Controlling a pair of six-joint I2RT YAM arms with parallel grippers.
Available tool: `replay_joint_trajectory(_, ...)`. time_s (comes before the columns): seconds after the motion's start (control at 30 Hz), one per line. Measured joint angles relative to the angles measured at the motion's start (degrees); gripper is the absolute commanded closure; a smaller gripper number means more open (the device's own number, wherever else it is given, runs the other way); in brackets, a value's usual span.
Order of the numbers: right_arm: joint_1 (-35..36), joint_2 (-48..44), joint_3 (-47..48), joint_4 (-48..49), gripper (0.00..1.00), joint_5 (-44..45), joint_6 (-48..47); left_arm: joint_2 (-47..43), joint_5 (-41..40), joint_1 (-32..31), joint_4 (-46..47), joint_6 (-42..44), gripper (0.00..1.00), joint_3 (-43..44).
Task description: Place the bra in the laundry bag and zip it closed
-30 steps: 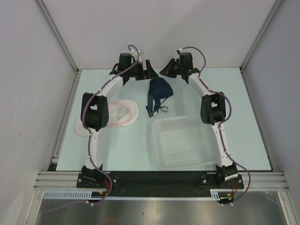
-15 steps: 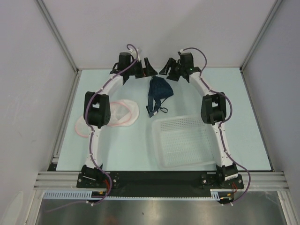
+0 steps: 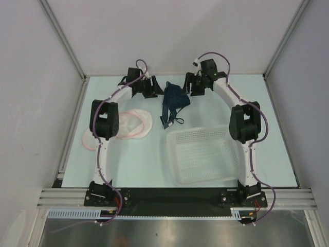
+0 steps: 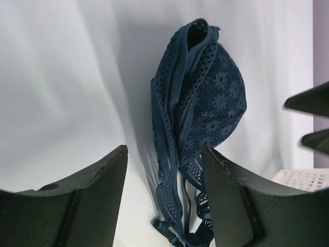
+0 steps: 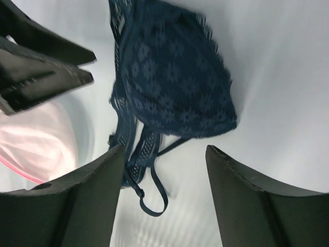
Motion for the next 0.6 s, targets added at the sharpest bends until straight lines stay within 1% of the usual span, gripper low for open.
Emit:
replay_joint_trajectory(0.17,3.87,-0.42,-6.25,-0.52,0.37,1.79,-0.70,0.90,-0.81,0.00,-3.39,0.79,0.44,1.90)
replay_joint_trajectory(0.33,10.25,-0.42,-7.02,0.09,0.39,5.81,0.85,2.08,-0.81,-0.02,-4.31,1.09,0.50,2.43)
replay_joint_trajectory(0.4,12.44,-0.42,-7.02,0.52,0.40,7.87,1.90,2.62,-0.81,-0.07,-4.94,1.11,0.54,2.80)
replay_joint_trajectory(0.5,13.92,-0.39,-7.13,0.68,0.40,10.29,3.26,3.30,-0.79,-0.13,-5.68,1.11,0.54,3.54)
replay_joint_trajectory(0.6,13.84,-0.39,-7.56,0.94,0.40,11.87,4.26,3.63,-0.76,-0.20,-6.03,1.09,0.54,3.87)
